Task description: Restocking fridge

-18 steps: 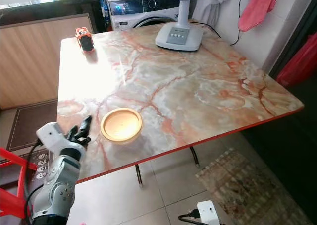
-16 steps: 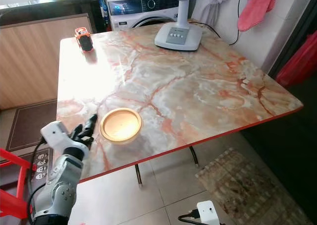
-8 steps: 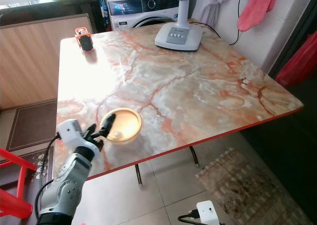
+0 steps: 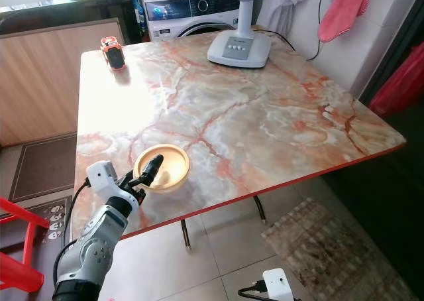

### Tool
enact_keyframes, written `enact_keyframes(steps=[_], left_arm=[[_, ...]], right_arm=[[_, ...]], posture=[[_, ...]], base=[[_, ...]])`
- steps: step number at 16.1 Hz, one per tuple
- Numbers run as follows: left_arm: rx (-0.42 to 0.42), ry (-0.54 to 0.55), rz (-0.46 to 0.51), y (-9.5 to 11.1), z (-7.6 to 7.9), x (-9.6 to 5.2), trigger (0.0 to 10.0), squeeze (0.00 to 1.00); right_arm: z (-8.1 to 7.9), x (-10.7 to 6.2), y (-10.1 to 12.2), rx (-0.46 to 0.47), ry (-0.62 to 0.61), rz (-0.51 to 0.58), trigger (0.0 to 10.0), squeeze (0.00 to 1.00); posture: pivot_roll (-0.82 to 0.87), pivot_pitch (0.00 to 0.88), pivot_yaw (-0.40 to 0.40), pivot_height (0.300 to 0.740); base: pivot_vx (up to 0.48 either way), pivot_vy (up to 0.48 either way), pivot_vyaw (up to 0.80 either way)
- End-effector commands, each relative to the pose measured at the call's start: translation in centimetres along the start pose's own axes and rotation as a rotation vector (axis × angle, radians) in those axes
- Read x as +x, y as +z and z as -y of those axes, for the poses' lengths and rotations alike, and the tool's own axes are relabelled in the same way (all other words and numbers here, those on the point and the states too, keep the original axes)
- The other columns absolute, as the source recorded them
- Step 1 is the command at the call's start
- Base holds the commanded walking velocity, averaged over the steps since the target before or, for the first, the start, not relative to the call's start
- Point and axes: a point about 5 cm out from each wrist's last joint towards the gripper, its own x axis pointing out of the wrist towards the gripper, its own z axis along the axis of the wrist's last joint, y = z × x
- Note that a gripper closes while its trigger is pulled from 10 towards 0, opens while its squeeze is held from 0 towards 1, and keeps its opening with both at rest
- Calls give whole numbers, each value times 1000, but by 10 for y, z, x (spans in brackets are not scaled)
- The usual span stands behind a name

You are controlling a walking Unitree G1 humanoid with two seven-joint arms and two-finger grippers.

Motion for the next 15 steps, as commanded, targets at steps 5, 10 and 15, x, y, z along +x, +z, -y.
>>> enact_keyframes(steps=[5, 10, 15], left_arm=[[-23, -23, -22, -4, 1, 10, 10000, 0], [-55, -58, -27, -6, 1, 15, 0, 0], [-64, -67, -18, -5, 1, 18, 0, 0]], right_arm=[[0, 0, -2, -14, 1, -6, 10000, 0], [1, 0, -1, -36, 2, -13, 10000, 0], [2, 0, 1, -75, 5, -19, 10000, 0]], posture=[[19, 24, 18, 740], [9, 36, 11, 740], [9, 37, 8, 740]], base=[[0, 0, 0], [0, 0, 0], [0, 0, 0]])
